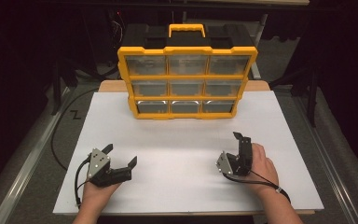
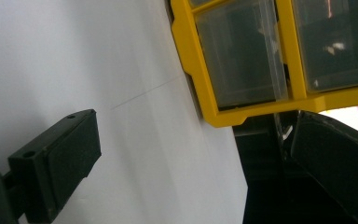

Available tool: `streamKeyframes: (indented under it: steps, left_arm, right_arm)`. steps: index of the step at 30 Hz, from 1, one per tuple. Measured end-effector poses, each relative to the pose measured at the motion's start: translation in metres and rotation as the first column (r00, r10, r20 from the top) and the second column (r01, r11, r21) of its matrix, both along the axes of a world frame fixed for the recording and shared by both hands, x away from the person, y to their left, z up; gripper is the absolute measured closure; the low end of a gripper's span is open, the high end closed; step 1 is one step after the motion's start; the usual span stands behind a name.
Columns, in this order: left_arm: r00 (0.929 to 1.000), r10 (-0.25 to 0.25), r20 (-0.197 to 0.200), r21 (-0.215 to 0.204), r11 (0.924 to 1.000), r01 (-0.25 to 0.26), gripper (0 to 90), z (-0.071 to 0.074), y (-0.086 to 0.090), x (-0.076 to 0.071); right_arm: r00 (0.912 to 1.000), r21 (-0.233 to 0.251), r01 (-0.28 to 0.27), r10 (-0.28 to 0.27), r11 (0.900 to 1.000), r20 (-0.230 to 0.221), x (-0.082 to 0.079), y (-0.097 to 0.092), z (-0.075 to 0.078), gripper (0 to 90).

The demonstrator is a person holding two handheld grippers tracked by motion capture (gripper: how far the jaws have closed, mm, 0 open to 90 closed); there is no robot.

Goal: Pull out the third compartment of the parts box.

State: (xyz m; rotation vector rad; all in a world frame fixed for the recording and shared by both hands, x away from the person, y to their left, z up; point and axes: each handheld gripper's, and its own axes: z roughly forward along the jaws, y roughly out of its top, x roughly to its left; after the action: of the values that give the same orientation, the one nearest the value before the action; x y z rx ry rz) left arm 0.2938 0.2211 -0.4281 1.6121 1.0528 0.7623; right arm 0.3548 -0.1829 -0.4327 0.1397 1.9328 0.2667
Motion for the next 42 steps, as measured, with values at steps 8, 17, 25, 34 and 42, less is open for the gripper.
streamKeyframes:
  steps: [8,17,25,34,42]
  left_arm:
    - [1.0000,0.004,-0.001,0.002,1.0000,-0.004,3.9,0.000,0.000,0.000]
    - [0.9999,0.011,-0.007,0.001,0.9999,-0.011,1.3,0.000,0.003,0.001]
    - [0.9993,0.019,-0.033,0.014,0.9997,-0.019,1.8,0.001,0.006,0.002]
    - [0.9995,-0.006,-0.032,0.042,0.9991,0.008,1.0,-0.002,0.002,0.004]
    - [0.9996,-0.010,-0.026,0.057,0.9983,0.011,0.5,-0.003,-0.001,0.005]
  right_arm:
    - [0.9997,-0.065,-0.021,0.022,0.9977,0.014,-0.005,0.005,0.000,2.6]
    - [0.9978,-0.146,-0.044,0.051,0.9883,0.042,-0.008,0.011,-0.001,2.2]
    - [0.9975,-0.164,-0.044,0.052,0.9855,0.047,-0.007,0.014,-0.002,1.7]
    - [0.9946,-0.183,-0.031,0.049,0.9826,0.092,0.000,0.017,-0.002,11.2]
    - [0.9883,-0.171,-0.004,0.030,0.9853,0.150,0.009,0.023,-0.002,20.4]
